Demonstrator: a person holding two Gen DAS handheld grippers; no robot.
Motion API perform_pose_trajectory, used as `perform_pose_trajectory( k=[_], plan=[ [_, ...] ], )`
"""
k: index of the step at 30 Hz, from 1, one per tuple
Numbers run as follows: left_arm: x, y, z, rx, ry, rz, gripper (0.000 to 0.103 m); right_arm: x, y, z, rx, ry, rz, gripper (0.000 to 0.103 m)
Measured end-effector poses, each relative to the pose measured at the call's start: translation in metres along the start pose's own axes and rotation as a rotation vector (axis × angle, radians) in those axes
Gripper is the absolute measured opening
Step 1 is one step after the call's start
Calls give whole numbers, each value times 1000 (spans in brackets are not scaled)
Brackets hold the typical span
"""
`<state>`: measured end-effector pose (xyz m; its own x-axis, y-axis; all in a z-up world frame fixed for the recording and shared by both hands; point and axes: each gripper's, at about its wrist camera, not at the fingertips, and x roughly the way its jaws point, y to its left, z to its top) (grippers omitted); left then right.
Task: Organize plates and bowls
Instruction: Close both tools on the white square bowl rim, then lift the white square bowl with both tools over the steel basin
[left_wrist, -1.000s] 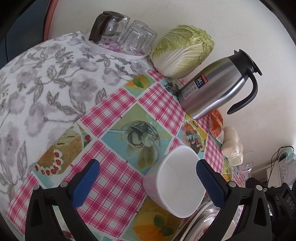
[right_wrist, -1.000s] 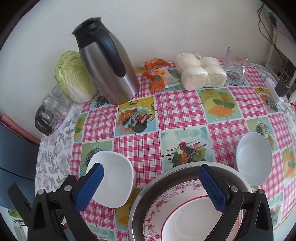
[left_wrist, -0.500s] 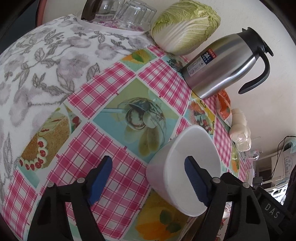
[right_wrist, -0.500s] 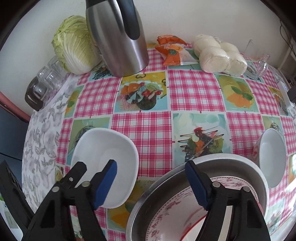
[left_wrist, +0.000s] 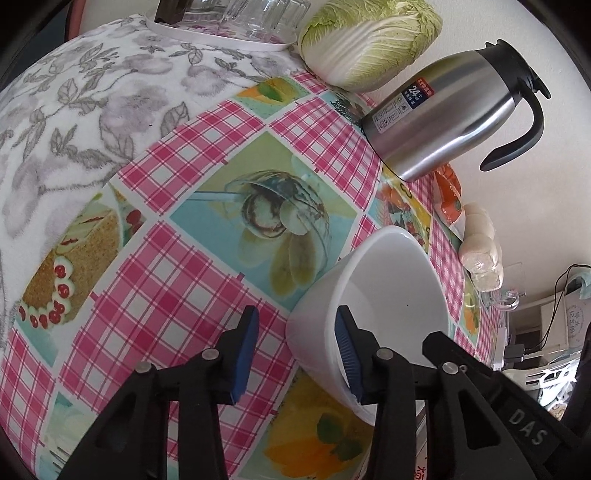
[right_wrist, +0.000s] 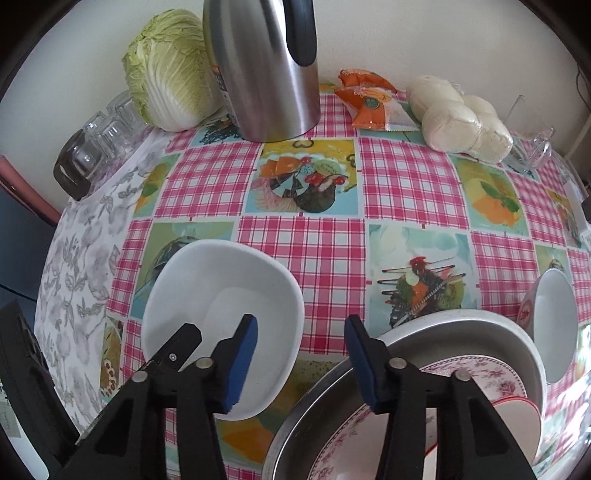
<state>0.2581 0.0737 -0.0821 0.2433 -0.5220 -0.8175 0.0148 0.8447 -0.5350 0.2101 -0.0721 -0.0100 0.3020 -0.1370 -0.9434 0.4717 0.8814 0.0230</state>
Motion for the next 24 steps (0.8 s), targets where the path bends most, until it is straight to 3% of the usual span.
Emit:
perform_pose_trajectory(
  k=[8,10,14,16,24],
  plan=[
    [-1,3,0,-16,-2,-14,42,8,0,-1,-6,11,1,31],
    [-4,4,0,-17,-14,-35,31,9,1,-2,-14,13,-1,26],
    [-13,4,1,-4,-32,-53,20,8,5,-5,-40,-1,13,11],
    [-20,3,2,7,-40,-34,15,6,10,-7,-60,-6,3,11],
    [-52,1,0,31,-89,-31,15,-8,10,-16,-35,-9,55,11]
  ],
)
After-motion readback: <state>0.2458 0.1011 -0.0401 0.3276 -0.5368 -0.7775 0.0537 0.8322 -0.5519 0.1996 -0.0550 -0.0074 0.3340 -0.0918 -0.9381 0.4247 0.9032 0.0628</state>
